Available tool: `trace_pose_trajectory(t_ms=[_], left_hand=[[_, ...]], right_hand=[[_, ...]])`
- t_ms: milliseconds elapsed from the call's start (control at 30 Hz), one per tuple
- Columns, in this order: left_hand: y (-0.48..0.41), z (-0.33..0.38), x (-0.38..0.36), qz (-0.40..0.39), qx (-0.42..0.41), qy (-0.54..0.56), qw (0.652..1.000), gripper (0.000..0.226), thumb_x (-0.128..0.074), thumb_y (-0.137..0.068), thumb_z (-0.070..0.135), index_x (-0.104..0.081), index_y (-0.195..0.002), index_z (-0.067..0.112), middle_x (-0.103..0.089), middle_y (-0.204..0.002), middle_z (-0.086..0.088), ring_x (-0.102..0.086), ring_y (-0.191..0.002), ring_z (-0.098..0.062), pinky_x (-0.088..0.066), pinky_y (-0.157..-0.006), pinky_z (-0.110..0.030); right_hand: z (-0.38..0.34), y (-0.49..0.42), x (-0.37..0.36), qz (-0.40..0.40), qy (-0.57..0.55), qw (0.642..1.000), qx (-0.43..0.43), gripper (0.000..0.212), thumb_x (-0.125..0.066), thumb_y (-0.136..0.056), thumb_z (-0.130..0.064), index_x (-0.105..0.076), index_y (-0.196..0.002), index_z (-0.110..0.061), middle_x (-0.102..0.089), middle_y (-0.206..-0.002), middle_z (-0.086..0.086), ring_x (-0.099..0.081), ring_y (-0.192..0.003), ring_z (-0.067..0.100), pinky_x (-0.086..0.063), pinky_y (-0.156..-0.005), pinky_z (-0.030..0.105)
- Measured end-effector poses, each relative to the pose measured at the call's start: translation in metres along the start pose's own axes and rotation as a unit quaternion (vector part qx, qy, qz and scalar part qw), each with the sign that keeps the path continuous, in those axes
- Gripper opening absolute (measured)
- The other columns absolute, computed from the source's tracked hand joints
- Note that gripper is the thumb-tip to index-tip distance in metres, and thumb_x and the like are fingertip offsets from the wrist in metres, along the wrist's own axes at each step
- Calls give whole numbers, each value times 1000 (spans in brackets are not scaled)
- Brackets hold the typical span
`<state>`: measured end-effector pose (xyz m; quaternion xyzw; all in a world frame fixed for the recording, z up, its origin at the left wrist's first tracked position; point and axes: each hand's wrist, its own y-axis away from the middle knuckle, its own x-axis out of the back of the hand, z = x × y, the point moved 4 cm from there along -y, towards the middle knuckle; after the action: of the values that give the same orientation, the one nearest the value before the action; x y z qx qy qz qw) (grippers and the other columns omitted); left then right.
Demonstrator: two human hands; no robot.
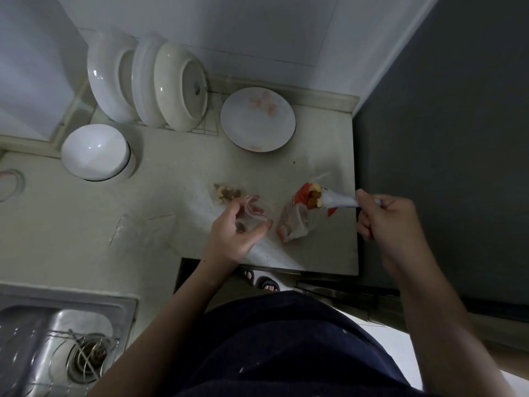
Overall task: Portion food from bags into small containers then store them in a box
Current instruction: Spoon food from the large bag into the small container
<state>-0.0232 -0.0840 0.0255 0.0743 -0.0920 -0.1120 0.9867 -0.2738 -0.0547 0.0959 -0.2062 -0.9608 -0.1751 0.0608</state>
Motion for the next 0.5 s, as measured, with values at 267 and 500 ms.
trace_pose_trajectory(t_ms=[267,500], left_hand=[[0,10,-7,-41,-23,-19,999,42,-73,-81,40,-60,-119,26,-68,-106,17,-63,-102,0,-46,-85,-9],[3,20,-7,-35,-61,-68,995,47,-76,-82,29,-59,-125,21,-66,-103,10,-61,-102,-6,-45,-88,-12]], right_hand=[[-2,11,1,13,-40,999,-30,53,-53,-96,-18,-62,-44,-25,-32,-41,-7,-29,-37,8,-25,-36,18],[-12,17,-1,-15,-39,999,-11,50,-54,-96,-18,-57,-46,-20,-31,-42,-6,-28,-36,8,-25,-37,16]])
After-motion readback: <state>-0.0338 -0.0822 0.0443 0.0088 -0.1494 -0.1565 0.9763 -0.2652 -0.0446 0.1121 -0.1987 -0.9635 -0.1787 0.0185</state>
